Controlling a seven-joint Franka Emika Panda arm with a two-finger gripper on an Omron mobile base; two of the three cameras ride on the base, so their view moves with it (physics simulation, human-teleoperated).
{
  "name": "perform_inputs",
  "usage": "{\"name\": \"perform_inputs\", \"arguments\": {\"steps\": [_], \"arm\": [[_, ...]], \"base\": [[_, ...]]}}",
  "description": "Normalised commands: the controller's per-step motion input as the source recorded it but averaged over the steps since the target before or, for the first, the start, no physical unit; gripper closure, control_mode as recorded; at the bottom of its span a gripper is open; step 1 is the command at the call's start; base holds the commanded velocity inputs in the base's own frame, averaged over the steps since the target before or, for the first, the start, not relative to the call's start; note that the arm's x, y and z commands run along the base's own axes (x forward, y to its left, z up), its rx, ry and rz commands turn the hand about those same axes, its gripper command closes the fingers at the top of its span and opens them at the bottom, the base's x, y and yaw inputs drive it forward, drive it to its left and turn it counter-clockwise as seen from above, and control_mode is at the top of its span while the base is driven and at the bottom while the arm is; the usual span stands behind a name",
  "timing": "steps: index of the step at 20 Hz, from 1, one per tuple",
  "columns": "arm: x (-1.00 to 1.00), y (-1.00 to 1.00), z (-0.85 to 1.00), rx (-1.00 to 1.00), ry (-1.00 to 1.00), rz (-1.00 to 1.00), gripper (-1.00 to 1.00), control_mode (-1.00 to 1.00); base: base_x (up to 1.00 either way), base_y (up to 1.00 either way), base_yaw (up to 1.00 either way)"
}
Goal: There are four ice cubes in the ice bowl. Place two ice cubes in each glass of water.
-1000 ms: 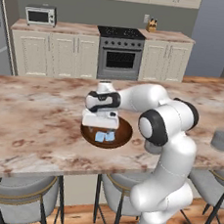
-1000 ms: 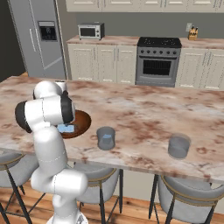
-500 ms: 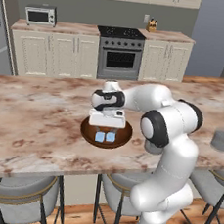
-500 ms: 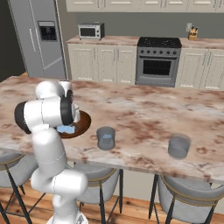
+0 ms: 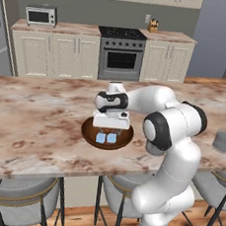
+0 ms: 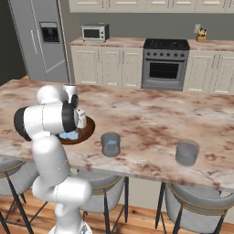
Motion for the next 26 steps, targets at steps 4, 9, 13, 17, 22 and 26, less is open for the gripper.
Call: {"name": "perform_inputs", "arguments": {"steps": [4, 9, 13, 17, 22, 26], "arm": [[0.0, -0.14, -0.06, -0.03, 0.0, 0.03, -1.0, -1.0], [-0.07, -0.26, -0.09, -0.03, 0.0, 0.01, -1.0, -1.0], [-0.01, -0.03, -0.04, 0.0, 0.0, 0.0, -1.0, -1.0], [0.0, 0.0, 0.0, 0.0, 0.0, 0.0, -1.0, -1.0], [-0.04, 0.0, 0.0, 0.0, 0.0, 0.0, -1.0, -1.0], [-0.17, 0.0, 0.0, 0.0, 0.0, 0.05, -1.0, -1.0]], "base": [[0.0, 0.0, 0.0], [0.0, 0.0, 0.0], [0.0, 0.0, 0.0], [0.0, 0.0, 0.0], [0.0, 0.0, 0.0], [0.0, 0.0, 0.0]]}}
